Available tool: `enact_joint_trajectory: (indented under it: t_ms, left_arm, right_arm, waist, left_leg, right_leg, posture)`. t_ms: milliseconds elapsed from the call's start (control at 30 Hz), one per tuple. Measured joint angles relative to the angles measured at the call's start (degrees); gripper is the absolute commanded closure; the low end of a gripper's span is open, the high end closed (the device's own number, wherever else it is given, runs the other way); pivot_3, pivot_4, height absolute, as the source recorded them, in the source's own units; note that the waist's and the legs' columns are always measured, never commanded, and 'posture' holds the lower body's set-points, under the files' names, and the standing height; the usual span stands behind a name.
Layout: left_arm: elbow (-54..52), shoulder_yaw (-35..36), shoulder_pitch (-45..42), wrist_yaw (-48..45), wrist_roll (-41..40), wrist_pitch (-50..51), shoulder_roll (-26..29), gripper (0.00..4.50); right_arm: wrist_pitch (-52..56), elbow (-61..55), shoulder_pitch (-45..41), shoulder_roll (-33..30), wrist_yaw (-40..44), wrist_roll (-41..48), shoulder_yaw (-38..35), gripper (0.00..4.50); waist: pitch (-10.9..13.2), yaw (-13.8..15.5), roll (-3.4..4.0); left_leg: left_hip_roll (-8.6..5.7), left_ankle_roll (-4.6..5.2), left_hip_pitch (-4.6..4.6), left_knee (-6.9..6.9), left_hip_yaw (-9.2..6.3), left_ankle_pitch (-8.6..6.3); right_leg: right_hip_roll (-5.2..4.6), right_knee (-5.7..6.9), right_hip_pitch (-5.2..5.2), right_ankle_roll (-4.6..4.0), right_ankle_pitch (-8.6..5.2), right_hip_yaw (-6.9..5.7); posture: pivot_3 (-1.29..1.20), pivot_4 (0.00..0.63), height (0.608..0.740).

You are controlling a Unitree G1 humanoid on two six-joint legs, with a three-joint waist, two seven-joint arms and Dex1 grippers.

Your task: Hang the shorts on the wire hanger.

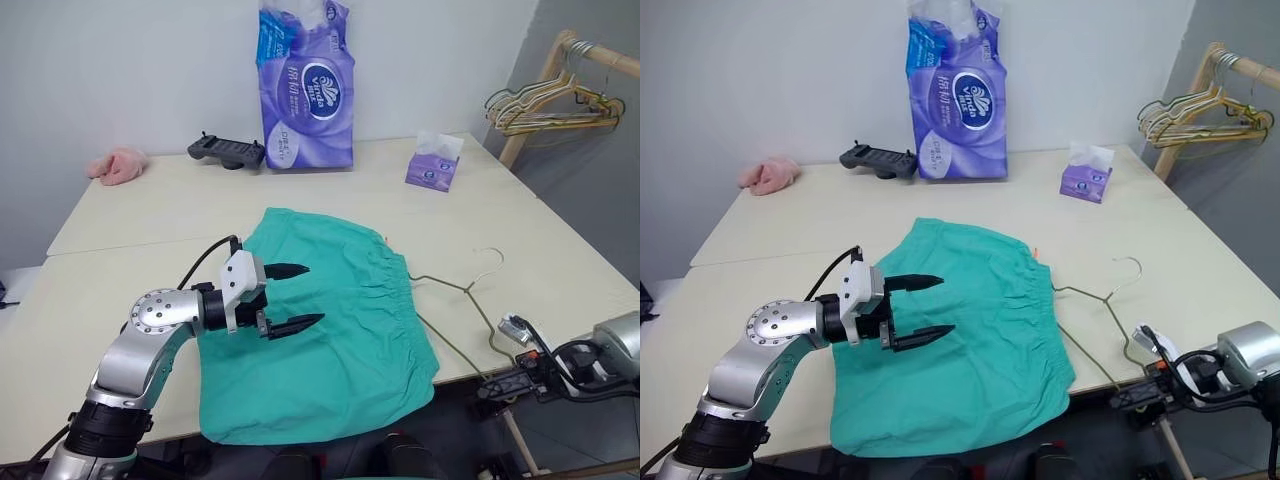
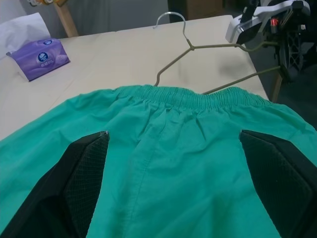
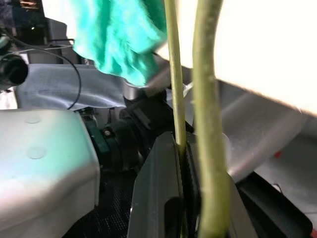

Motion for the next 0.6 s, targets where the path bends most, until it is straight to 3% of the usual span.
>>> enact_joint_trajectory:
  t_ms: [600]
  left_arm:
    - [0.67, 0.19, -1.21, -0.38, 0.33, -0.09, 0.54, 0.03]
  right_arm:
    - [0.56, 9.76, -8.96, 10.98, -3.29, -5.15, 3.09, 4.5]
  waist:
    - [0.22, -0.48, -0.1]
  left_leg:
    - [0.05, -0.01, -0.02, 0.01, 0.01, 0.01]
  right_leg:
    - [-0.03, 0.0, -0.03, -0.13, 0.13, -0.04]
  posture:
    - [0.05, 0.055, 0.74]
